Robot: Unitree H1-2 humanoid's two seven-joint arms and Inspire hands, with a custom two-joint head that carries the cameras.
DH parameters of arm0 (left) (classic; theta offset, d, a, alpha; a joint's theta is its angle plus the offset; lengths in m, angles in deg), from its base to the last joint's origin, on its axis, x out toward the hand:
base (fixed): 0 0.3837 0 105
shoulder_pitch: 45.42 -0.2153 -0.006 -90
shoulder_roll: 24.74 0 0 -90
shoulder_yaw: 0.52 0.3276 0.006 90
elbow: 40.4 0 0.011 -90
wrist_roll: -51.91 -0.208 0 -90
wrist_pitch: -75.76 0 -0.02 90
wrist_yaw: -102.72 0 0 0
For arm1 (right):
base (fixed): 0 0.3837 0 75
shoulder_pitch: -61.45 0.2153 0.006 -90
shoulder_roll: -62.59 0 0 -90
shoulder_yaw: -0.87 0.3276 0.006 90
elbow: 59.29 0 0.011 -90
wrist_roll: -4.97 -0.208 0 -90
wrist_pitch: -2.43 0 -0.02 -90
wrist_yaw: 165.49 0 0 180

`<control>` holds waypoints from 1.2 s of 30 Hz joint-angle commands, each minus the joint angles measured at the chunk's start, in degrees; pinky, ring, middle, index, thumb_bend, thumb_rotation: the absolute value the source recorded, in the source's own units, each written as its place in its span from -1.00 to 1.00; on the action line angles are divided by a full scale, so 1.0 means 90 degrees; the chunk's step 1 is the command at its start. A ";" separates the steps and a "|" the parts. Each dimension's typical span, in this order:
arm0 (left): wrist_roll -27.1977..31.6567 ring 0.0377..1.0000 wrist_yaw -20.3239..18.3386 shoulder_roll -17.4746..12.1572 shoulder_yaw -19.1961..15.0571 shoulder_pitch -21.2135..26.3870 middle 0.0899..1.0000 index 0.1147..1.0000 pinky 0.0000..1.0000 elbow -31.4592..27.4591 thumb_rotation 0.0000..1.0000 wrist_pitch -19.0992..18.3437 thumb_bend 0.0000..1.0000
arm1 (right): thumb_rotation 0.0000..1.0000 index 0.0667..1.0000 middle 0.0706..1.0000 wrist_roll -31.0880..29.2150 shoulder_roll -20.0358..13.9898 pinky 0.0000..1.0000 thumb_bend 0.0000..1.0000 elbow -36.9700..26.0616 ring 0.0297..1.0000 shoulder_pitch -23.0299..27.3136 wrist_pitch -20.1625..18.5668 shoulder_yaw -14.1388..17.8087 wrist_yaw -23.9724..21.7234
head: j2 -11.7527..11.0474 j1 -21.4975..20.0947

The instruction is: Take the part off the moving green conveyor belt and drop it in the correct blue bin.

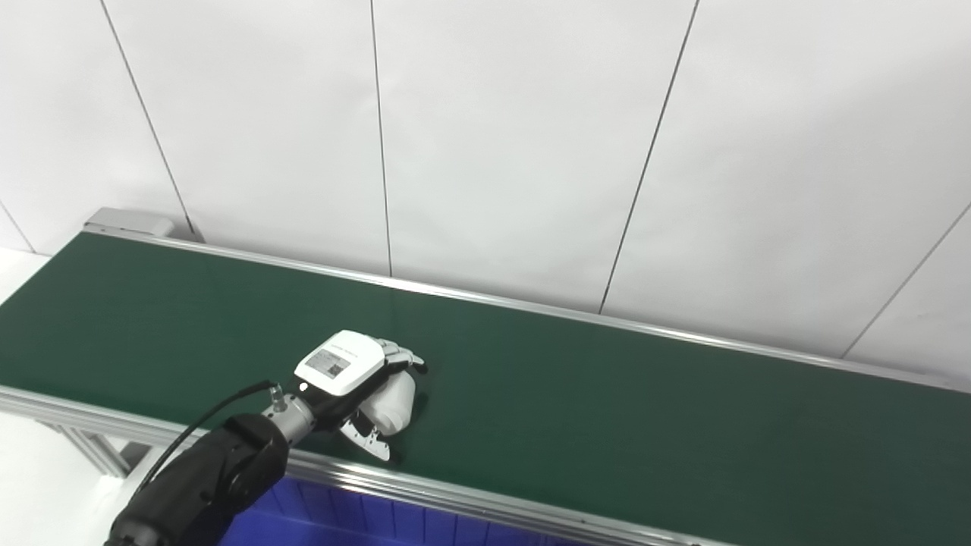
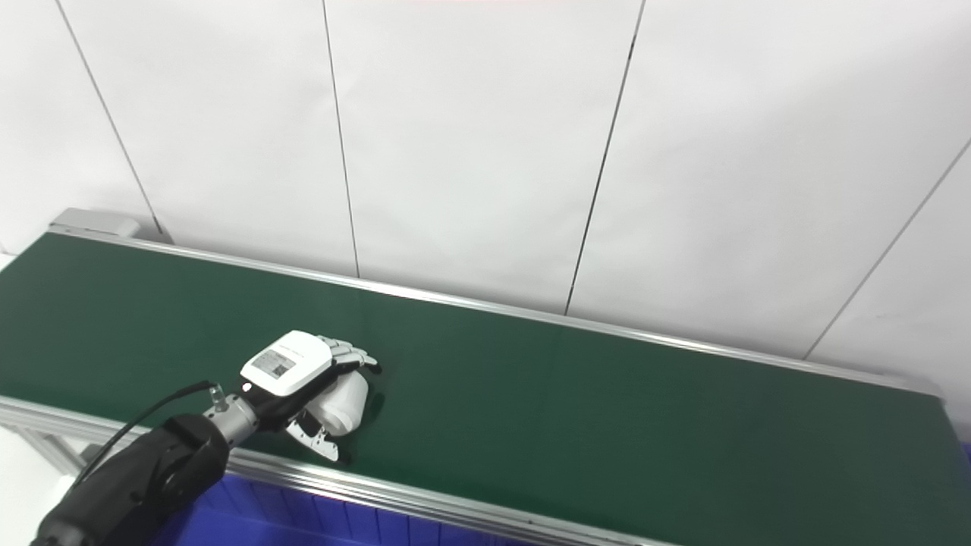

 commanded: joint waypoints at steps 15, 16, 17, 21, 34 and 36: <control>-0.0366 -0.13 0.0743 -0.0071 0.0092 0.0172 -0.11 -0.17 -0.14 -0.0146 -1.00 -0.0608 0.05 | 1.00 0.82 0.71 -0.0041 0.0086 0.53 0.63 -0.0346 0.60 -0.0073 0.0167 0.0002 -0.0113 | 0.0086 -0.0012; -0.0369 -0.14 0.0729 -0.0071 0.0107 0.0166 -0.11 -0.17 -0.15 -0.0185 -1.00 -0.0611 0.05 | 1.00 0.82 0.71 -0.0032 0.0086 0.53 0.63 -0.0358 0.59 -0.0077 0.0159 0.0002 -0.0116 | 0.0086 -0.0012; -0.0369 -0.17 0.0733 -0.0074 0.0121 0.0163 -0.14 -0.14 -0.17 -0.0210 -1.00 -0.0599 0.05 | 1.00 0.82 0.70 -0.0025 0.0088 0.51 0.63 -0.0368 0.58 -0.0079 0.0151 0.0001 -0.0119 | 0.0086 -0.0012; -0.0320 -0.22 0.0507 -0.0089 0.0118 0.0136 -0.18 -0.12 -0.20 -0.0502 -1.00 -0.0643 0.05 | 1.00 0.82 0.68 -0.0030 0.0092 0.49 0.62 -0.0359 0.56 -0.0082 0.0146 0.0007 -0.0143 | 0.0086 -0.0012; 0.0071 -0.18 -0.0775 -0.0367 -0.0295 -0.0376 -0.16 -0.13 -0.11 -0.2876 -1.00 -0.0877 0.05 | 1.00 0.84 0.67 0.0002 0.0098 0.47 0.60 -0.0838 0.53 -0.0176 -0.0209 -0.0022 -0.0218 | 0.0934 0.0156; 0.0172 -0.22 -0.0981 -0.0408 -0.0448 -0.0587 -0.20 -0.11 -0.15 -0.3381 -1.00 -0.0895 0.05 | 1.00 0.84 0.66 0.0005 0.0083 0.48 0.60 -0.1043 0.53 -0.0191 -0.0380 -0.0021 -0.0246 | 0.1217 0.0208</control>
